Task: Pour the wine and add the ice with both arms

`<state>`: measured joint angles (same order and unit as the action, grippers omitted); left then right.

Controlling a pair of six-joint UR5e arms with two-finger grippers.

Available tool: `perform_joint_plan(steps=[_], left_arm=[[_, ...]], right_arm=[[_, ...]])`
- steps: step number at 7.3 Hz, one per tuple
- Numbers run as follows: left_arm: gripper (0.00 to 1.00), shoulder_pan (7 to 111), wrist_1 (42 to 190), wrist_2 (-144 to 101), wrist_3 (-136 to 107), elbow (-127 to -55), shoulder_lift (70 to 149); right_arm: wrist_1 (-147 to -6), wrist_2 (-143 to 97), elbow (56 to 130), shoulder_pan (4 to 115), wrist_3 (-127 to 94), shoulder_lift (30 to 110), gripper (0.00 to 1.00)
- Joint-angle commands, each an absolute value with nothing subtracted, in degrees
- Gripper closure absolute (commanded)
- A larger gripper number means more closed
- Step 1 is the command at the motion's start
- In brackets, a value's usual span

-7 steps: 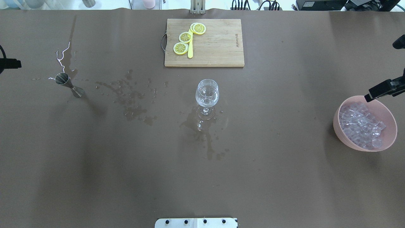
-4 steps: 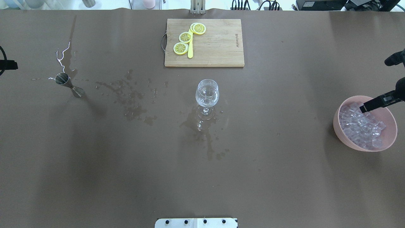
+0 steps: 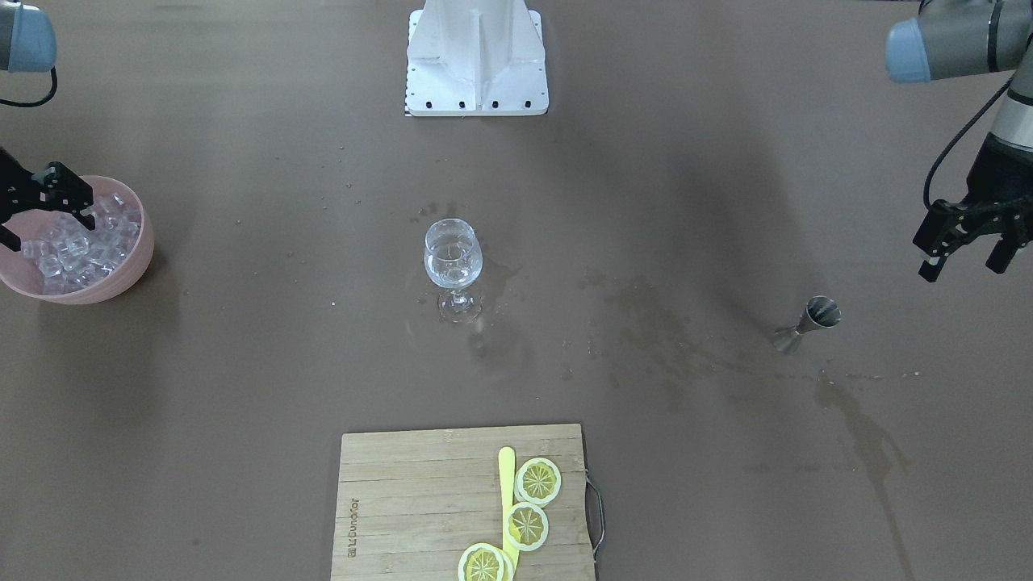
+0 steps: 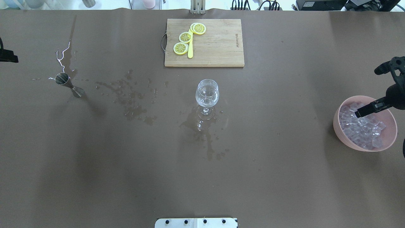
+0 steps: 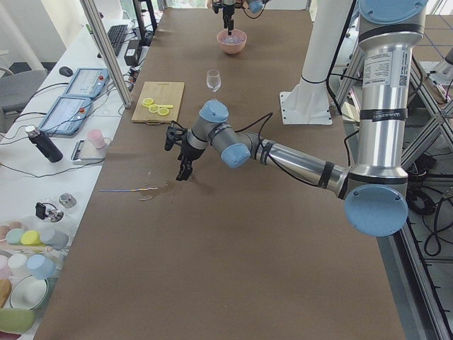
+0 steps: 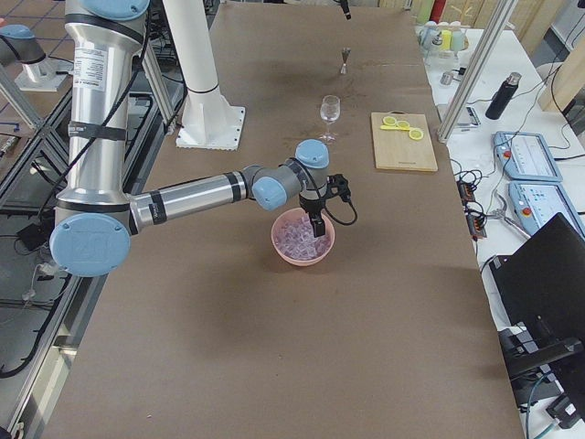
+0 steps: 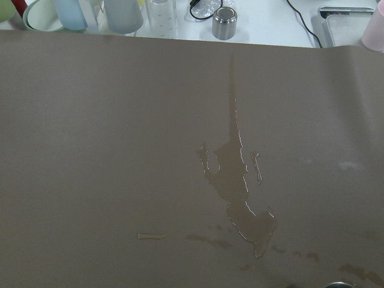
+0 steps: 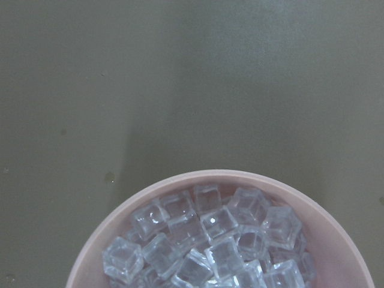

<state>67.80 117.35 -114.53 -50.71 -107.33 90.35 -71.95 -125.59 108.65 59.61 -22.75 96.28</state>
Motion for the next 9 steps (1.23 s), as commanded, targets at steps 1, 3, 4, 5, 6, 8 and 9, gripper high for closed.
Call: perform_joint_plan(steps=[1, 3, 4, 5, 6, 8, 9], left_arm=[[0.02, 71.79, 111.56, -122.06, -50.71, -107.31, 93.5], [0.02, 71.81, 111.01, -122.08, -50.71, -107.05, 93.6], [0.02, 71.89, 110.74, -122.17, -50.71, -107.05, 93.6], [0.02, 71.81, 110.74, -122.17, -50.71, -107.14, 93.6], [0.02, 71.81, 110.74, -122.17, -50.71, -107.05, 93.6], [0.02, 71.81, 109.7, -122.17, -50.71, -106.88, 94.56], [0.02, 71.81, 108.3, -122.17, -50.71, -107.05, 95.53]], right_arm=[[-70.31, -125.59, 106.88, 58.63, -24.33, 95.89, 0.0], [-70.4, -125.42, 106.61, 57.05, -24.43, 95.89, 0.0], [-70.4, -125.42, 106.09, 56.61, -24.43, 95.89, 0.04], [-70.31, -125.51, 106.0, 56.6, -24.43, 95.8, 0.09], [-70.4, -125.51, 105.91, 56.6, -24.35, 95.89, 0.1], [-70.4, -125.86, 106.0, 56.69, -24.35, 95.89, 0.19], [-70.4, -125.95, 105.91, 56.69, -24.35, 95.98, 0.22]])
